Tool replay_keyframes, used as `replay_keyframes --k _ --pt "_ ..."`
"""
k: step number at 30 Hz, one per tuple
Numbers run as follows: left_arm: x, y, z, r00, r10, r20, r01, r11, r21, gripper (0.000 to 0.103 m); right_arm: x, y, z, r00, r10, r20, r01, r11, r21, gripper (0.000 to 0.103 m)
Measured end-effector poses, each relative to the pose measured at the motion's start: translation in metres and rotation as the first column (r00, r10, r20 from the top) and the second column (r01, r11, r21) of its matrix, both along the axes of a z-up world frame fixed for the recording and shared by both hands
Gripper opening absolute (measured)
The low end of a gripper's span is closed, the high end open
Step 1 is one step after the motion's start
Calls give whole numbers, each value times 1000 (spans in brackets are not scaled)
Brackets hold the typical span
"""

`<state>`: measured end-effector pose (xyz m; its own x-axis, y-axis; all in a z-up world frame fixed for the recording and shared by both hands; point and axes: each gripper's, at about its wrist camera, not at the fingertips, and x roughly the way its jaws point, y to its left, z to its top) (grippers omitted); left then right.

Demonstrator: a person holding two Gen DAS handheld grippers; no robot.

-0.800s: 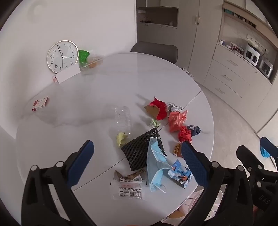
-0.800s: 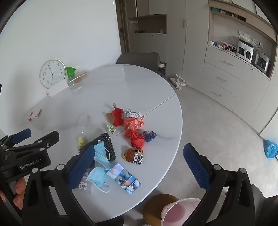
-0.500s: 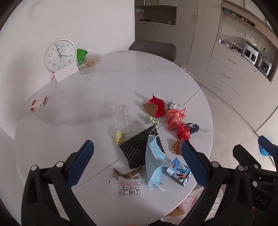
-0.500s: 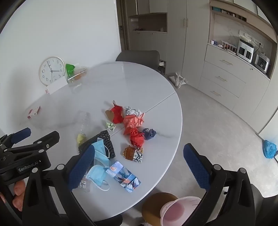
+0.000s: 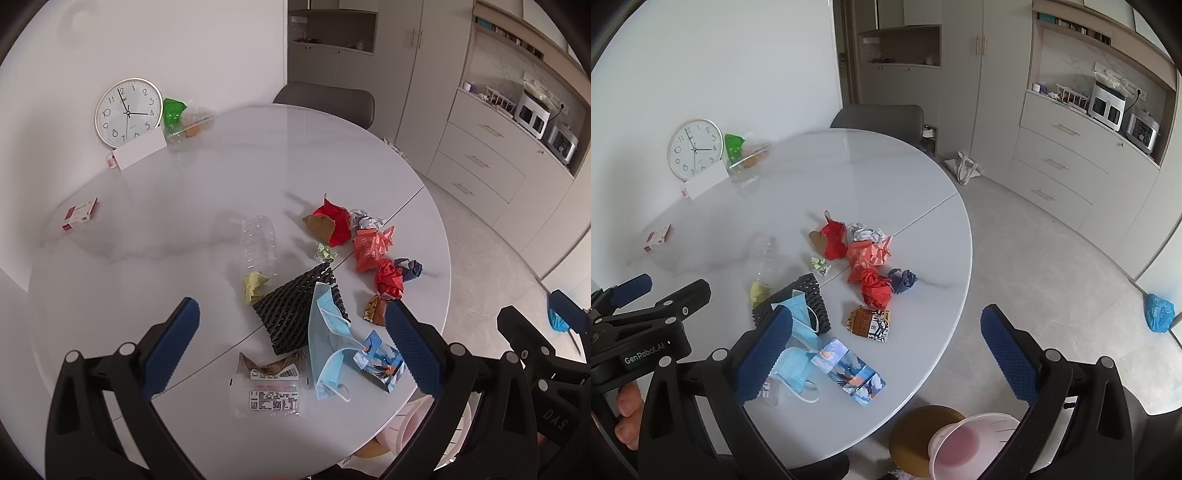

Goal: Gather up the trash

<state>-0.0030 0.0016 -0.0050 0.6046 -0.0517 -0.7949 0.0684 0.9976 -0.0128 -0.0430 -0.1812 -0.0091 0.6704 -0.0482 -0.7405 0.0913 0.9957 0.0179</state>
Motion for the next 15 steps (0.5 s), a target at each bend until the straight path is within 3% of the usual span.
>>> replay_keyframes --k 15 --pt "0 2 -2 1000 9 -9 -9 1000 5 96 1 -1 1 1000 6 -3 -6 1000 0 101"
